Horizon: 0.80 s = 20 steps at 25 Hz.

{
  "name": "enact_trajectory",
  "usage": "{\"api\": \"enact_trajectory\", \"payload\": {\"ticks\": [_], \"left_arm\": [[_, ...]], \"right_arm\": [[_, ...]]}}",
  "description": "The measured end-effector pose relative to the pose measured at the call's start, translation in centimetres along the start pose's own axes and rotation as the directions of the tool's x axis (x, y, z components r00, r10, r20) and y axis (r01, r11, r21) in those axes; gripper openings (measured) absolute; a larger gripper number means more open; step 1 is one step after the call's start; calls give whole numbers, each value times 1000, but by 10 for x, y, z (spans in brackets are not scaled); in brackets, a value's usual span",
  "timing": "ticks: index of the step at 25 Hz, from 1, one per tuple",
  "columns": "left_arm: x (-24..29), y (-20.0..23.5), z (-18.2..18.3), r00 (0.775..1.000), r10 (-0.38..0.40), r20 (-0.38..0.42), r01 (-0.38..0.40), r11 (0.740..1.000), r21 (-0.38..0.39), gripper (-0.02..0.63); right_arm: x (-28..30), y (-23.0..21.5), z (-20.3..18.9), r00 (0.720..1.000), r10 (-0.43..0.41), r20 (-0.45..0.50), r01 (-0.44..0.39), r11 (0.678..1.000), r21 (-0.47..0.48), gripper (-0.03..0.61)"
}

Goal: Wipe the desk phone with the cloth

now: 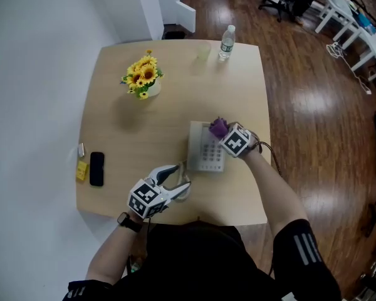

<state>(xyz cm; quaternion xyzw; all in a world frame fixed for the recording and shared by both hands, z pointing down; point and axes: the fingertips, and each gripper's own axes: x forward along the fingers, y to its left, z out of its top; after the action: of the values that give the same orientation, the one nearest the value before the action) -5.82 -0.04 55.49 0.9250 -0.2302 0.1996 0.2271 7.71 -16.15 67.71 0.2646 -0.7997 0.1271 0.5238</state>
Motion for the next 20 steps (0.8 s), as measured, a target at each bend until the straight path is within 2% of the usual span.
{"api": "enact_trajectory", "payload": {"ticks": [5,15,18,20], "left_arm": [[1,4,-1,1000,6,5,-6,1000,-9,268],[11,4,15,1000,-1,22,1,1000,12,268],[12,2,14,1000,-6,17,6,1000,15,268],[11,3,13,1000,-5,15,5,1000,15,268]], "right_arm": [[2,45,-29,996,86,7,-86,995,58,152],[-3,152,-90,980,200,1,-200,979,39,150],[-9,164,-91,971,238,7,-238,970,47,150],[-15,152,-77,974,220,47,-222,974,49,150]]}}
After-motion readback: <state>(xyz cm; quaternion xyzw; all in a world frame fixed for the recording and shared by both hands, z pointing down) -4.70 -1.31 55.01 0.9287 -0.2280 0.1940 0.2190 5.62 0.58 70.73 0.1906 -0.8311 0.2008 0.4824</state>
